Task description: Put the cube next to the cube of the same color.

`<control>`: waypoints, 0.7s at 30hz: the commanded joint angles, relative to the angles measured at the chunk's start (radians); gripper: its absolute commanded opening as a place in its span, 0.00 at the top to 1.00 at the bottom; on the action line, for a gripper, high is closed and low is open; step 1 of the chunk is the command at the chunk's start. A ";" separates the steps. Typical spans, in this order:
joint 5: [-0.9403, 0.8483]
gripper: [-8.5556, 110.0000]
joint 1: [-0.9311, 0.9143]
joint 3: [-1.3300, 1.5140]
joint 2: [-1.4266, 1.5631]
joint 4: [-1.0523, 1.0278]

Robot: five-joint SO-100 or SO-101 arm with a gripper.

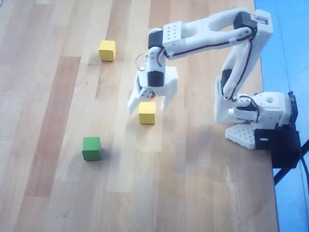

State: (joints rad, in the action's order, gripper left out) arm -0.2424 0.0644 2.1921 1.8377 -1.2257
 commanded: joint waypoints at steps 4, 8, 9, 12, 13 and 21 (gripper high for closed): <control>-0.097 0.66 -0.101 -0.115 -0.110 0.063; -0.127 0.66 -0.153 -0.141 -0.172 0.071; -0.129 0.66 -0.158 -0.144 -0.184 0.069; -0.126 0.67 -0.160 -0.146 -0.227 0.075; -0.121 0.68 -0.160 -0.146 -0.242 0.075; -0.101 0.91 -0.158 -0.146 -0.230 0.058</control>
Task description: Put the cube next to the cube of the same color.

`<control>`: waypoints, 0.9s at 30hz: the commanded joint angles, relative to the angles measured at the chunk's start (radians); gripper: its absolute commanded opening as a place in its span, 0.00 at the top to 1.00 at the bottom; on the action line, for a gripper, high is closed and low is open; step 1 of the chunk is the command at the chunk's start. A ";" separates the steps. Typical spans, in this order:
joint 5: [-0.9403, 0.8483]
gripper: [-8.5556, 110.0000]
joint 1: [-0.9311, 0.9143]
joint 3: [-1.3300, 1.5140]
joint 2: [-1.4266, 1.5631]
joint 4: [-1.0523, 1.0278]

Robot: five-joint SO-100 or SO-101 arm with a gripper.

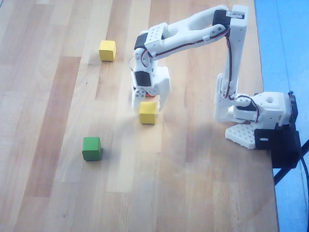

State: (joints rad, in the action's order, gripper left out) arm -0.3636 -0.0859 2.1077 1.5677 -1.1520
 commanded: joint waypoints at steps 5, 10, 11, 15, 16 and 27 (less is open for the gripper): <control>0.115 0.91 -0.003 -0.064 0.155 -0.066; 0.124 0.93 0.029 -0.224 0.279 -0.222; 0.121 0.93 0.031 -0.285 0.288 -0.255; 0.040 0.93 0.028 -0.568 0.249 -0.365; 0.008 0.93 0.026 -0.630 0.224 -0.382; -0.273 0.93 -0.164 -1.117 -0.167 -0.367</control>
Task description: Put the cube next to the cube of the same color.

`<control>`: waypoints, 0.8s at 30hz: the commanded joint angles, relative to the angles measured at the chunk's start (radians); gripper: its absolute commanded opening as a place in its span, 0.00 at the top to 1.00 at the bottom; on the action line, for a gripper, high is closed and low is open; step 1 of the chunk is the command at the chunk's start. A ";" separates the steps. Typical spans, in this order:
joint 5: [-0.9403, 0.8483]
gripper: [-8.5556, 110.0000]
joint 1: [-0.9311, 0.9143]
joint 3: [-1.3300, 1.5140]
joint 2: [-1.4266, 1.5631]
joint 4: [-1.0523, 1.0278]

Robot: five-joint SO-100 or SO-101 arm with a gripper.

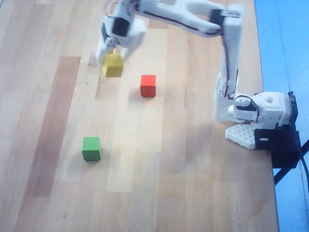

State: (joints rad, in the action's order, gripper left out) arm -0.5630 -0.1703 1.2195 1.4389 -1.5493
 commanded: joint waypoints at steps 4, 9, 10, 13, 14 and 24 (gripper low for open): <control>-0.110 0.93 -0.170 -0.302 -0.124 0.086; -0.127 0.93 -0.250 -0.311 -0.224 0.206; -0.127 0.93 -0.264 -0.311 -0.239 0.230; -0.127 0.93 -0.287 -0.311 -0.276 0.285; -0.127 0.93 -0.295 -0.310 -0.288 0.305; -0.123 0.93 -0.304 -0.310 -0.390 0.413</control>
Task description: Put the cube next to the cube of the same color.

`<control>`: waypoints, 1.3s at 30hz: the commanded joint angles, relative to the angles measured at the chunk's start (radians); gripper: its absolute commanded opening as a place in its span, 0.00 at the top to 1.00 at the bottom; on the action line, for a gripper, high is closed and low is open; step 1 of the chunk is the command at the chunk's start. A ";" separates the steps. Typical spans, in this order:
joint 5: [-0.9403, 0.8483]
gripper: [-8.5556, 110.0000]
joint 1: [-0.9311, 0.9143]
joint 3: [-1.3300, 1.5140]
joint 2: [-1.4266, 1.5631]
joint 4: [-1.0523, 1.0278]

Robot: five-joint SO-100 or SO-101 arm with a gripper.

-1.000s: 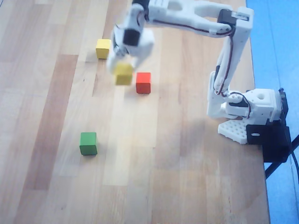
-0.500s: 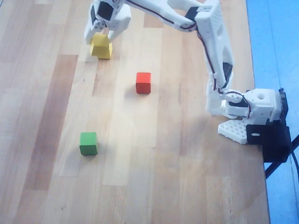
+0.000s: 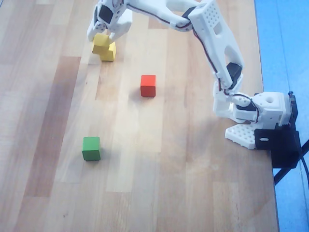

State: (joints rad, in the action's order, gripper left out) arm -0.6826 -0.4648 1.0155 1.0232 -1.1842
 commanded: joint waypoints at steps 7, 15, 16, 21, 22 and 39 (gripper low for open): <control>0.005 0.93 -0.009 -0.104 -0.029 0.035; 0.005 0.93 -0.011 -0.106 -0.097 0.051; 0.005 0.93 -0.011 -0.106 -0.104 0.052; 0.005 0.93 -0.011 -0.114 -0.137 0.057; 0.003 0.93 -0.011 -0.114 -0.140 0.066; -0.002 0.71 -0.058 -0.106 -0.130 0.078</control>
State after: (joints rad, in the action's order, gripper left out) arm -0.6842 -0.5246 1.0155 0.8376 -1.0784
